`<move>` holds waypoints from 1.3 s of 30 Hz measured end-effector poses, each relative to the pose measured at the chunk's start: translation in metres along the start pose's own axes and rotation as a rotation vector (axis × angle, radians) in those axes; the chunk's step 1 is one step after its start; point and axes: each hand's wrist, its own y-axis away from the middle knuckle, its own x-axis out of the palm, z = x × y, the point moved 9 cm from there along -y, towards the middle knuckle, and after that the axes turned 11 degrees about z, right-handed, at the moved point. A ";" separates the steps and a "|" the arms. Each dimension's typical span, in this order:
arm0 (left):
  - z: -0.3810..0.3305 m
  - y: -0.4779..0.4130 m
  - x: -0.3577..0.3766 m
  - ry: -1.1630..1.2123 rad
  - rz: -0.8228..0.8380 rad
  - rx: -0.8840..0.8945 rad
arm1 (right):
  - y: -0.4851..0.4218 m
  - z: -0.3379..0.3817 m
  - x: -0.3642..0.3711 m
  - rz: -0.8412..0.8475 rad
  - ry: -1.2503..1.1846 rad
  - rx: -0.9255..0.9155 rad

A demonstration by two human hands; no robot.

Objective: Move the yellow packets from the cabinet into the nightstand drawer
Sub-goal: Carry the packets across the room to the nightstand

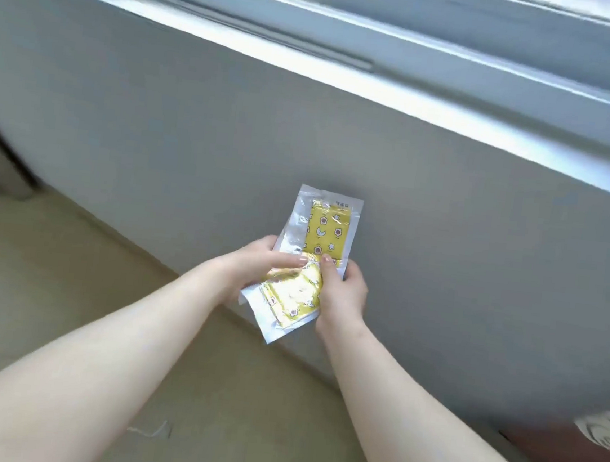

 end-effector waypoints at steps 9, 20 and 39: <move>-0.075 0.162 -0.225 -0.002 -0.308 0.163 | -0.039 0.048 0.293 0.456 0.045 -0.146; -0.116 0.276 -0.475 0.347 -0.886 0.635 | -0.079 0.035 0.614 1.031 -0.038 -0.084; -0.169 0.523 -0.892 0.305 -1.508 0.996 | -0.073 -0.039 1.153 1.380 -0.098 0.071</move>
